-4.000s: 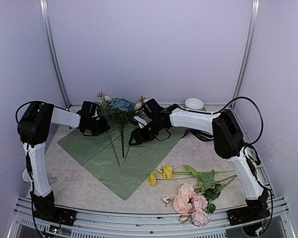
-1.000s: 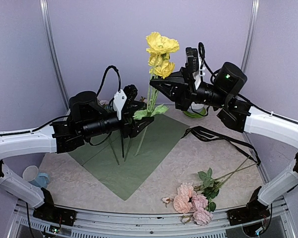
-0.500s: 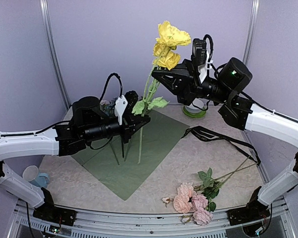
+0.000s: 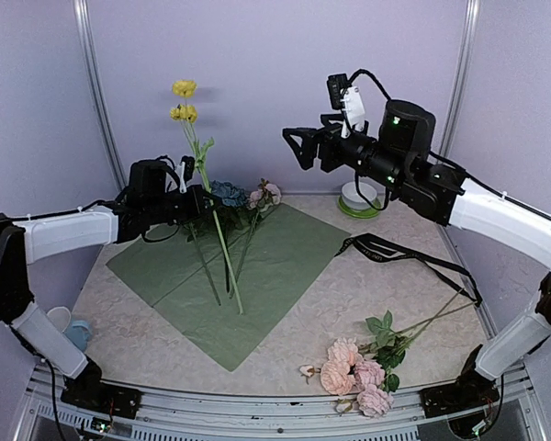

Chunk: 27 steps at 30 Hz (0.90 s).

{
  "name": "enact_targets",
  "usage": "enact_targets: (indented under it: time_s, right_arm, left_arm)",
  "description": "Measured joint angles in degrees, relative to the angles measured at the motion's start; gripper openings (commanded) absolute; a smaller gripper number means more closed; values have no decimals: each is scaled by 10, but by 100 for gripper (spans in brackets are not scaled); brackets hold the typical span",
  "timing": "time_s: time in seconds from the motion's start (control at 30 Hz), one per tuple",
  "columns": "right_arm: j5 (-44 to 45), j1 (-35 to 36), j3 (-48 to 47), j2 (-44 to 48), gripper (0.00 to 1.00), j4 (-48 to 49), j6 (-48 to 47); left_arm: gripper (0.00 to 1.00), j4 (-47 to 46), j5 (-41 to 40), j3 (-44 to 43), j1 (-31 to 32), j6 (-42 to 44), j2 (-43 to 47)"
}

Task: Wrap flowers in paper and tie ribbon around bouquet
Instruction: Pass from the right arm to the left, then place the fake flower on the flattened wrapping paper.

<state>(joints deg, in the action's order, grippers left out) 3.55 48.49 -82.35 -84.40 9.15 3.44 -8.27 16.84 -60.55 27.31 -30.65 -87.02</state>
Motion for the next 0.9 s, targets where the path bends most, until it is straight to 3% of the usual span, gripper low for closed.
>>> enact_targets:
  time_s: [0.27,0.43,0.63,0.9]
  right_arm:
    - [67,-6,-2,-73,100,-110,-9]
    - [76,-6,-3,-93,100,-147,-10]
    - [82,-6,-4,-93,100,-161,-10]
    - [81,-6,-4,-93,100,-164,-10]
  left_arm:
    - [1,127,31,-102,-74,-36,-173]
    - [13,170,38,-177,-94,-32,-253]
    - [15,228,25,-256,-103,-10,-343]
    - [23,269,16,-278,-103,15,-378]
